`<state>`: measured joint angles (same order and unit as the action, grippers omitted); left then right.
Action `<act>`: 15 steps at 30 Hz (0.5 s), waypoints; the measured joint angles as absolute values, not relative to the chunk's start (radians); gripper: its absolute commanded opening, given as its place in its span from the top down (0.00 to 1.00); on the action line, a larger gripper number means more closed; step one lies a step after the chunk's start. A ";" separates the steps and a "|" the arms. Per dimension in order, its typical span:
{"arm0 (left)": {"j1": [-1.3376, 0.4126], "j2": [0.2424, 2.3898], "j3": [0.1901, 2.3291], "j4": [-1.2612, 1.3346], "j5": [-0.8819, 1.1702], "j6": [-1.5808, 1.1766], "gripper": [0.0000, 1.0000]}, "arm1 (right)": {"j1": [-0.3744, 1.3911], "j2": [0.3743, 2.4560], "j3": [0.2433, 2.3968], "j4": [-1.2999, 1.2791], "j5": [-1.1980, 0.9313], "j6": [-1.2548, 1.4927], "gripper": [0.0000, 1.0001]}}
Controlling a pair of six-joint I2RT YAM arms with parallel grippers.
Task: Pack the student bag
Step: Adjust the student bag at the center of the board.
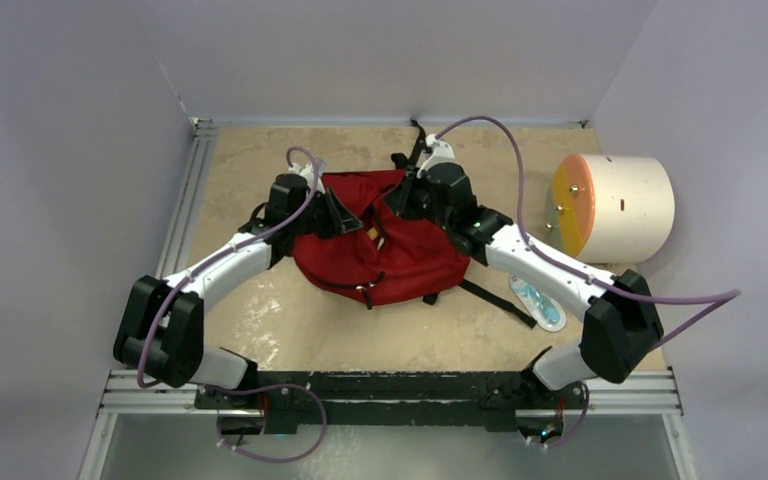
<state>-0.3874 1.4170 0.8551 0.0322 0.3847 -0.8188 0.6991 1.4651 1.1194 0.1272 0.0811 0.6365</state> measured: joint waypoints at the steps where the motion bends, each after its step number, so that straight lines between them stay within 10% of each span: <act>1: -0.387 1.417 0.855 0.028 0.384 -0.818 1.00 | 0.699 1.464 1.116 0.110 0.080 0.632 0.89; 15: -0.387 1.417 0.856 -0.001 0.381 -0.818 1.00 | 0.698 1.536 1.035 0.086 0.034 0.607 0.99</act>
